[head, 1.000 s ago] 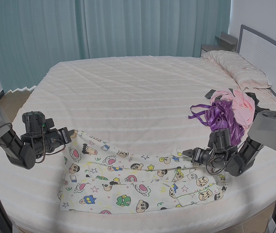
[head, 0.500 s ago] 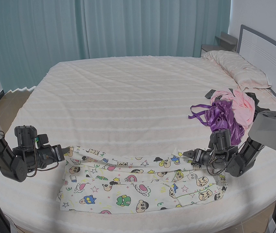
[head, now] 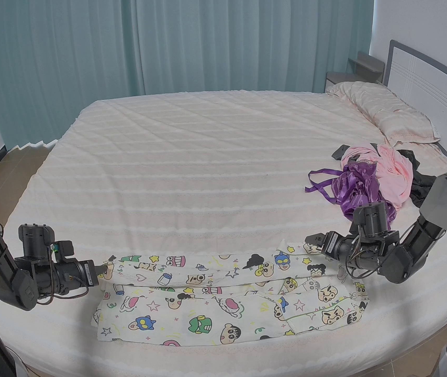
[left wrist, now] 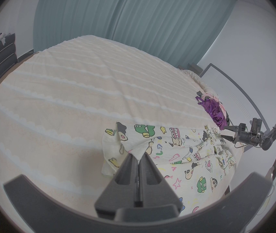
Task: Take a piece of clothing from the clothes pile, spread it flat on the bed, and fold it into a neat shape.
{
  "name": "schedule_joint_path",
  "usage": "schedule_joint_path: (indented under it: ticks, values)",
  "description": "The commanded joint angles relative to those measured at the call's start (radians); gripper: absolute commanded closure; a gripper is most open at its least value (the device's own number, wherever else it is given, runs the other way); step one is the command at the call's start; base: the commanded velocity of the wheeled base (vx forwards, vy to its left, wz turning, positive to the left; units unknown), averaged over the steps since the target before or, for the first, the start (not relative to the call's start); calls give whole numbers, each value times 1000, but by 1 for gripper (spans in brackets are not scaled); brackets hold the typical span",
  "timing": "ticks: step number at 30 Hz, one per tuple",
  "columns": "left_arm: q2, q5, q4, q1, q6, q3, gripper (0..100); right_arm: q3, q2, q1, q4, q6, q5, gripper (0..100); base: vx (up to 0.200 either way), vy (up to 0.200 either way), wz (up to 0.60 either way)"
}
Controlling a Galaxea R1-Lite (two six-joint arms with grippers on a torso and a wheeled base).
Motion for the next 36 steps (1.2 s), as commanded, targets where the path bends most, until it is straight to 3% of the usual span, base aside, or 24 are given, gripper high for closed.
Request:
schedule_joint_path:
  ticks: [1,8,14,22,23,36]
  values:
    - [0,-2,0,1,0,9,100,69,-99,-18,-3,15,1,0,0,0,0]
    - [0,-2,0,3,-3,10,100,208,-157,-24,-4,113,-7,0,0,0,0]
    - [1,-2,0,3,-5,9,100,213,-102,7,-13,194,-9,0,0,0,0]
    - [-3,-1,0,3,-5,9,100,154,-22,19,-18,203,-12,0,0,0,0]
    - [-3,-1,0,3,-5,9,100,141,-15,19,-18,203,-12,100,0,0,0]
    - [-5,1,0,1,-8,-36,100,128,-59,1,-15,202,-24,100,0,0,0]
